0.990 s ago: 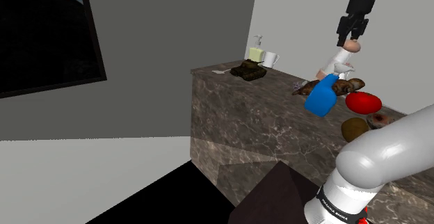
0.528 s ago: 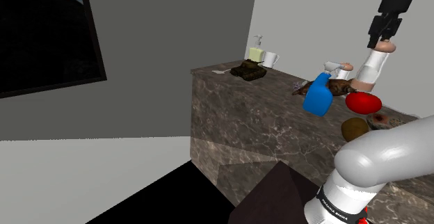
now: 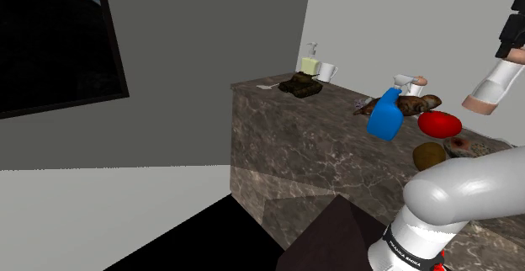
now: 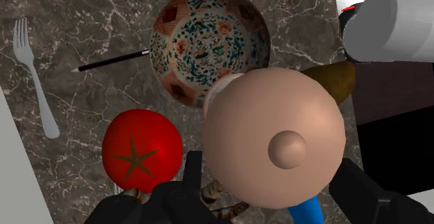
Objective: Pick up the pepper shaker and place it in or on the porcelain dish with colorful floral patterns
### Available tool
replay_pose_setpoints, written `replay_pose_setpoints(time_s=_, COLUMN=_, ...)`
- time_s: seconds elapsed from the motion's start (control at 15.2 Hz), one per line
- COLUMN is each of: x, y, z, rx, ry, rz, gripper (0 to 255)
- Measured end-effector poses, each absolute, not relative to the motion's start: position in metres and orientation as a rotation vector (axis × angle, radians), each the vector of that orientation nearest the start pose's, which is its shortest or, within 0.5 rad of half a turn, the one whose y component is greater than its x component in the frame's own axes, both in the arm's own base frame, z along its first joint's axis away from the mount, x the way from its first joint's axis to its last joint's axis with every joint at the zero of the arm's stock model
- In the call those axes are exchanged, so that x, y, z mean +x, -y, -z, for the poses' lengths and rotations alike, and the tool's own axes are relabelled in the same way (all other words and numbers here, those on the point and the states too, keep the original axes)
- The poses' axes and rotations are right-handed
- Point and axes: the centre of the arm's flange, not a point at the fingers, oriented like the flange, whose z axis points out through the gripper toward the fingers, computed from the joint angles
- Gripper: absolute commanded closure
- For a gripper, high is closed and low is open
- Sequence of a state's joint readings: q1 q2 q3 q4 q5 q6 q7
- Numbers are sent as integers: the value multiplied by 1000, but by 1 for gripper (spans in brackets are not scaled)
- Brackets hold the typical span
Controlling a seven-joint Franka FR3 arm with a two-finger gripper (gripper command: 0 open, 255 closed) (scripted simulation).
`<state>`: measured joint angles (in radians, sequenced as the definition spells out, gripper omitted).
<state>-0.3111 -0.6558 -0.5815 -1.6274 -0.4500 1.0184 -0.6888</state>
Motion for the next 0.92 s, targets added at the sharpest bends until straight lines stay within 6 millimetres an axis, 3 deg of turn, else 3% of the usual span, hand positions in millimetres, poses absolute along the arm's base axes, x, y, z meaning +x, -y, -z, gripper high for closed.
replay_pose_setpoints(time_s=0.33, x=-23, y=354, z=-762, rx=-3083, ry=-498, rz=-136, gripper=255)
replay_pose_setpoints(time_s=0.92, x=-27, y=355, z=-722, rx=-3083, ry=-497, rz=-138, gripper=255)
